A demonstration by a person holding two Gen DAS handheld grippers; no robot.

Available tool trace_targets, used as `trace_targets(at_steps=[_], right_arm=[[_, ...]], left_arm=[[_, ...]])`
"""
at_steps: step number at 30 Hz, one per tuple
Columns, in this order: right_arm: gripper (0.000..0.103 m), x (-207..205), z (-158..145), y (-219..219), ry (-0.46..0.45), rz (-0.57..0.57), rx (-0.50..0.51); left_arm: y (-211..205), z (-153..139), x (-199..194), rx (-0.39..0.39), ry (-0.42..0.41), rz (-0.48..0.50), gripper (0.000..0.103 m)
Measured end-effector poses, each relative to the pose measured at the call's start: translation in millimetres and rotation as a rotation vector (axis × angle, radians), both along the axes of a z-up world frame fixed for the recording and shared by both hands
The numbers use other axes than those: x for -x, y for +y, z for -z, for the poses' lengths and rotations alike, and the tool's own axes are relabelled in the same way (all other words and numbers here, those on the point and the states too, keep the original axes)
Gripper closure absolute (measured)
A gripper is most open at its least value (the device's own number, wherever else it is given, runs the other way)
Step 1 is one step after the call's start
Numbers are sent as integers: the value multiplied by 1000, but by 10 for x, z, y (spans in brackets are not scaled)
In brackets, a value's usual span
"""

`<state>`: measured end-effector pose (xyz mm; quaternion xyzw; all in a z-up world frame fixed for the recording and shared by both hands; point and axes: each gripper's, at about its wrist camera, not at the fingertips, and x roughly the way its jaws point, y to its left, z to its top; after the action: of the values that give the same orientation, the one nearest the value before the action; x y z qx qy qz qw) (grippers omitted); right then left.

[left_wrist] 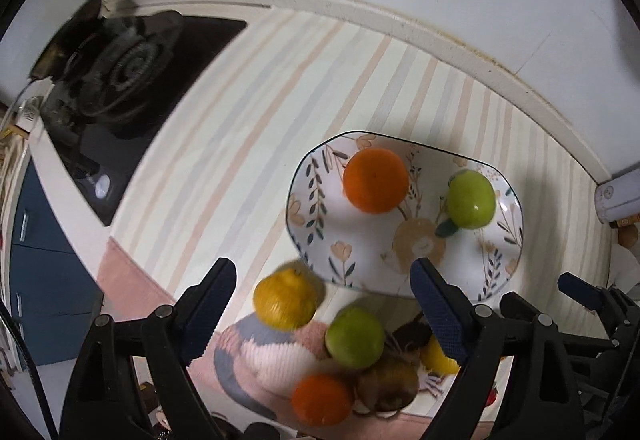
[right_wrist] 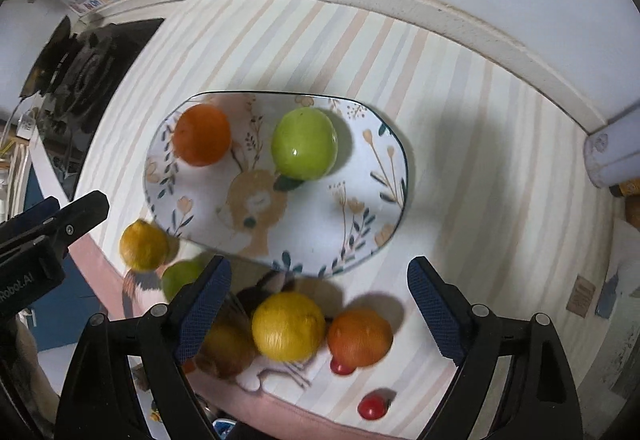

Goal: Organize fruits
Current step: 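Lift both grippers away from the plate back toward the fruit pile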

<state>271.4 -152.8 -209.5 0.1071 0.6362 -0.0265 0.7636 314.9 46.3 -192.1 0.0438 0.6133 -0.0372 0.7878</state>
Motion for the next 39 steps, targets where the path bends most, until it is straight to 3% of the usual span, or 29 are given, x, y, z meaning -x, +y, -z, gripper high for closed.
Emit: trace_targets(at_steps=[9, 16, 27, 39], right_arm=[[11, 500, -531, 45, -139, -11, 29], [11, 906, -853, 35, -192, -23, 20], [11, 1443, -1393, -1, -283, -29, 0], [11, 1676, -1589, -22, -306, -30, -42]], left_arm=[[59, -445, 561, 27, -92, -3, 14], [46, -808, 929, 24, -191, 18, 14], [52, -1234, 1461, 52, -267, 43, 14], [40, -1396, 1785, 93, -288, 47, 14]])
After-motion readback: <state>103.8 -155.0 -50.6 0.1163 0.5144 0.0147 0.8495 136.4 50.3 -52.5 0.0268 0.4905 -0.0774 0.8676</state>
